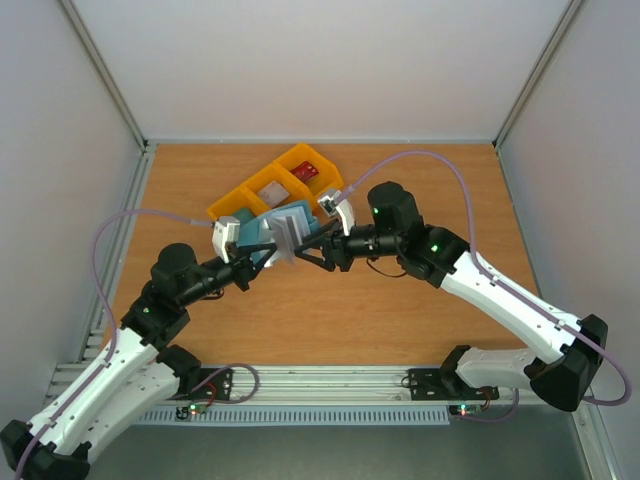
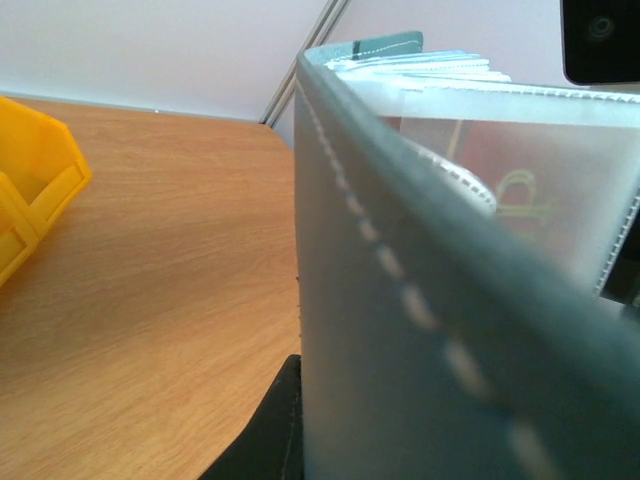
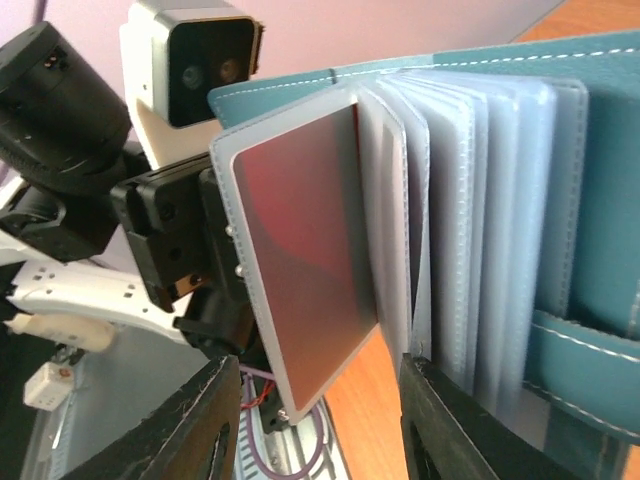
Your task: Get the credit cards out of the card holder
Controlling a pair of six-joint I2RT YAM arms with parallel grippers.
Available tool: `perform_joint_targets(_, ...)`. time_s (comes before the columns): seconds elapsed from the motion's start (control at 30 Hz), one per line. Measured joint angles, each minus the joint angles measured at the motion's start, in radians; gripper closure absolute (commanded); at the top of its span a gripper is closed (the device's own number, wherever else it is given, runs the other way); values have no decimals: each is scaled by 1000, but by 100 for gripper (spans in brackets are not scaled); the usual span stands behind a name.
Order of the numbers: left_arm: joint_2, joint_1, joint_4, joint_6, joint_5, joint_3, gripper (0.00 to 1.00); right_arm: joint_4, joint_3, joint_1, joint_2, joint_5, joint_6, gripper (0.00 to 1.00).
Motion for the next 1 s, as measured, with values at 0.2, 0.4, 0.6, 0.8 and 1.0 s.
perform_joint_targets(0.2, 0, 0, 0, 0, 0, 0, 100, -16, 12, 0, 14, 98, 3, 70)
perform_joint_targets(0.4, 0, 0, 1, 0, 0, 0, 100, -76, 75, 48, 62, 303, -22, 61)
perform_joint_targets(0.6, 0, 0, 0, -6, -7, 0, 100, -175, 198, 209, 157, 662, -93, 48)
perform_joint_targets(0.8, 0, 0, 0, -13, -11, -14, 100, -241, 252, 302, 214, 883, -153, 8)
perform_joint_targets(1.0, -5, 6, 9, 3, 33, -22, 100, -311, 283, 309, 230, 903, -243, 1)
